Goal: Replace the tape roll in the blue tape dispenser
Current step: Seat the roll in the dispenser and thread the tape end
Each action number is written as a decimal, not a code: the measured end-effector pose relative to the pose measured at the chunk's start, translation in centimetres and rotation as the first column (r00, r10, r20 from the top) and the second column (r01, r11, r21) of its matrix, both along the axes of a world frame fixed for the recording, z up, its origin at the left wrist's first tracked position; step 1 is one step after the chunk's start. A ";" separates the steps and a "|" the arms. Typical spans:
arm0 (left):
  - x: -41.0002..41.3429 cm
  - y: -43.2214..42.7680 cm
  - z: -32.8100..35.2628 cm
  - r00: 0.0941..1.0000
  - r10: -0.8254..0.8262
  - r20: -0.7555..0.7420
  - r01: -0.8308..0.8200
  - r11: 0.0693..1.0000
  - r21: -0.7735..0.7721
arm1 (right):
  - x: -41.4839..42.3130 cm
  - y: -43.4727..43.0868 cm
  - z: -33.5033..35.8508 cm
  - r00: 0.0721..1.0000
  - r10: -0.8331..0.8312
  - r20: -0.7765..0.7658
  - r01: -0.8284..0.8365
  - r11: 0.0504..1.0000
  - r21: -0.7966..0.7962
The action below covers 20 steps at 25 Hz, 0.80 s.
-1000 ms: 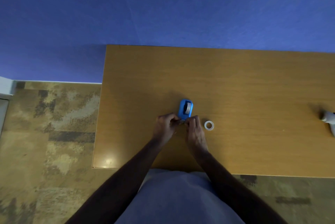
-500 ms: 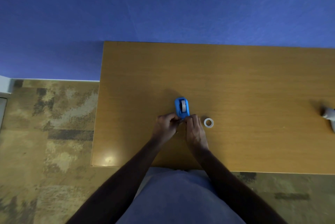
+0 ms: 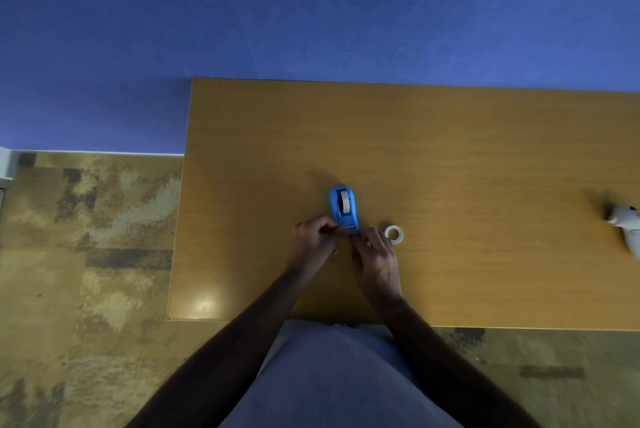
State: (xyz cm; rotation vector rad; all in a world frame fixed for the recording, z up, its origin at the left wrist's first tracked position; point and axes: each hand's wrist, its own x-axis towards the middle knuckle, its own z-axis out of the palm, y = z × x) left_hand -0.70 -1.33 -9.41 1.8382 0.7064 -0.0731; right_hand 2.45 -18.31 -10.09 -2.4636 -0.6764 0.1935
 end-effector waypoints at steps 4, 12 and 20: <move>-0.1 0.0 0.0 1.000 -0.006 0.010 0.005 0.999 0.053 | -0.1 0.8 0.8 0.778 -0.364 -0.512 0.523 0.826 0.208; -0.3 0.0 -0.2 1.000 -0.011 -0.008 0.011 0.999 0.040 | 0.6 4.3 2.4 0.150 -0.264 -0.953 0.885 0.465 0.011; -0.4 0.2 -0.2 0.999 -0.029 0.039 0.025 0.996 0.086 | 0.4 4.3 1.8 0.230 -0.305 -0.924 0.880 0.471 0.063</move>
